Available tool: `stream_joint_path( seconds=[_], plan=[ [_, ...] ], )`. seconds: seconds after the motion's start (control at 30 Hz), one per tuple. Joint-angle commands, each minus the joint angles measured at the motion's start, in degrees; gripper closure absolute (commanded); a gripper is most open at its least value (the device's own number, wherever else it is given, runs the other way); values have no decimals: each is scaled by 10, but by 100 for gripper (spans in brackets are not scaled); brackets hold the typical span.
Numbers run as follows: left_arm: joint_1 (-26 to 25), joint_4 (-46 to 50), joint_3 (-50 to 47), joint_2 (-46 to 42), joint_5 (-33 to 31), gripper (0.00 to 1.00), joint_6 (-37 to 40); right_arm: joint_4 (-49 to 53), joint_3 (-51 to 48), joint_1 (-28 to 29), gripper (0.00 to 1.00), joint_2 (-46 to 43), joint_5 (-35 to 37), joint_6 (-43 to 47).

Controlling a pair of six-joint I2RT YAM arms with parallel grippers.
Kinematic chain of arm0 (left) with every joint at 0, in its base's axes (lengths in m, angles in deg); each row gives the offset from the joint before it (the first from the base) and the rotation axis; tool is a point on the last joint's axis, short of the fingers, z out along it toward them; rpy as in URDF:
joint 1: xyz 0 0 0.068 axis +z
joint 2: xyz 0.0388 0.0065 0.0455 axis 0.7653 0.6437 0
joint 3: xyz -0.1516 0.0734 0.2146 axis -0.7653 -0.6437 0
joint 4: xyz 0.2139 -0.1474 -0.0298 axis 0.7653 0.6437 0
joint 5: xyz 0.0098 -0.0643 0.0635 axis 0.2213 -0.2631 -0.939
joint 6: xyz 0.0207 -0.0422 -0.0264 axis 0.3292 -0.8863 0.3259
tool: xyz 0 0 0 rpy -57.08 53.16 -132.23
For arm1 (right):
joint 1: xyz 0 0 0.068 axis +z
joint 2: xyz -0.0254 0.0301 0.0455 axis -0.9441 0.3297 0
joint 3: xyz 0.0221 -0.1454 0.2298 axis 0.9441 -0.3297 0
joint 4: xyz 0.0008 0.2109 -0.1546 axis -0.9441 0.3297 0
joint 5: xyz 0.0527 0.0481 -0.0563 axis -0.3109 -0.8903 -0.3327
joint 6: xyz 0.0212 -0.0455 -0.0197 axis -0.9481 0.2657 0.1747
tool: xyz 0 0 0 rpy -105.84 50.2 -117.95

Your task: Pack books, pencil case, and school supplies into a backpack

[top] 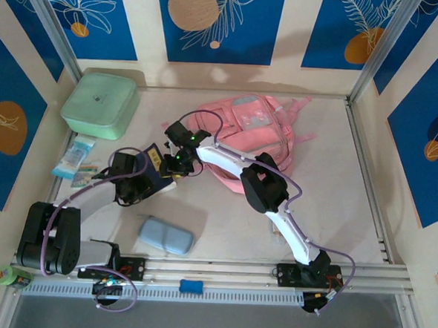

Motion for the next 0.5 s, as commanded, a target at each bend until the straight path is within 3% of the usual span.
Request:
stream_joint_path(
  seconds=[0.0,0.47],
  plan=[
    [2,13,-16,0,-6,51,13,24,22,10,61,-32,-39,4],
    [2,19,-20,-6,-15,52,22,12,-8,9,65,-77,-70,-5]
  ],
)
